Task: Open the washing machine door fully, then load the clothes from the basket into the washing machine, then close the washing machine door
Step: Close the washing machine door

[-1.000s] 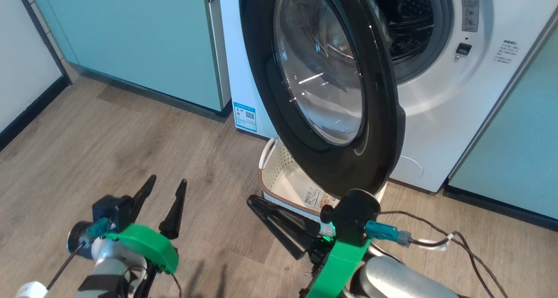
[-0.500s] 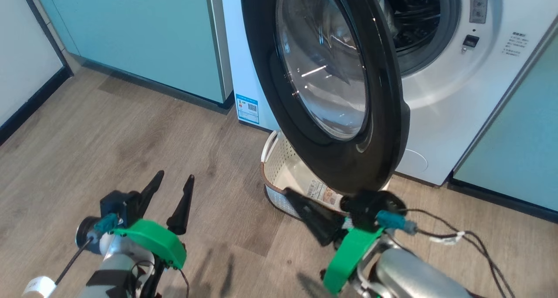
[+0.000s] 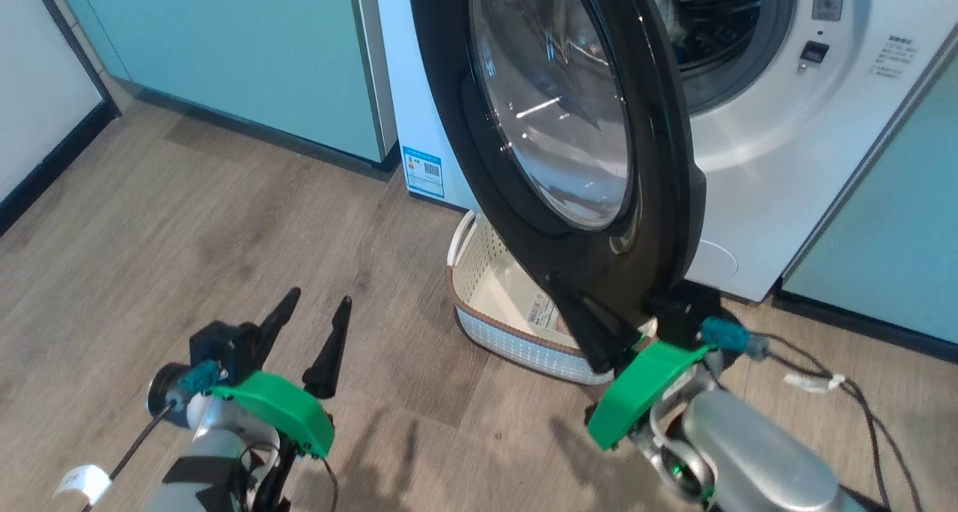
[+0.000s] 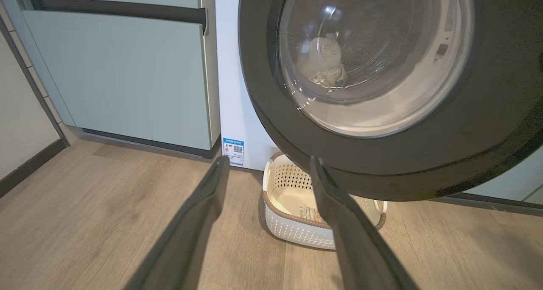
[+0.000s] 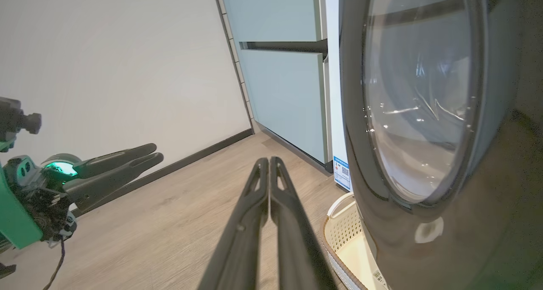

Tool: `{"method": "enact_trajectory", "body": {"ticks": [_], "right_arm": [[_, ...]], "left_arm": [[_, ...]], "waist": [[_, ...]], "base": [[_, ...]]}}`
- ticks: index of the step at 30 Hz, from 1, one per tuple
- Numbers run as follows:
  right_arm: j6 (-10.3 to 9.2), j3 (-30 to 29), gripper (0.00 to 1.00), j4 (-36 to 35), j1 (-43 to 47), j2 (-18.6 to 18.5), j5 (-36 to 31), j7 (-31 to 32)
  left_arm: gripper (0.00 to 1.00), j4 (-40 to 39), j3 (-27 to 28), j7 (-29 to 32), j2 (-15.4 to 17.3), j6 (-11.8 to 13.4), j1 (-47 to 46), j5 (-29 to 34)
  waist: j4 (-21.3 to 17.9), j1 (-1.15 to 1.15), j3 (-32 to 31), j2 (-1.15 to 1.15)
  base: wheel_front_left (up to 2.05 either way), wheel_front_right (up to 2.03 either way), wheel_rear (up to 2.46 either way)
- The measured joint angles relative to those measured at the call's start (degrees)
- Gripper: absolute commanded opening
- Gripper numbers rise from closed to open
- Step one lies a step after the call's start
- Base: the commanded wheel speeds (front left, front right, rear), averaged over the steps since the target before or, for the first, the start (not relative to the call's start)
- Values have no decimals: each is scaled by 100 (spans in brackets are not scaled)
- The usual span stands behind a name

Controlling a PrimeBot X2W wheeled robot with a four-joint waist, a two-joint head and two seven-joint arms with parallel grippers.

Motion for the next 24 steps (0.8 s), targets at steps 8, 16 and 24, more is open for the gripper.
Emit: {"method": "enact_trajectory", "body": {"ticks": [8,16,24], "right_arm": [[0,-387,0,293,-380,11,40,0],[0,-888,0,506,-515,12,115,0],[0,-1262,0,556,-548,16,294,0]], "left_arm": [[100,-1,-44,0,-31,0,-162,0],[100,-1,-111,0,-65,0,-289,0],[100,2,-141,0,-64,0,-294,0]], "waist": [[-7,0,202,0],[-11,0,380,0],[-106,0,396,0]], "base": [[0,0,0],[0,0,0],[0,0,0]]}}
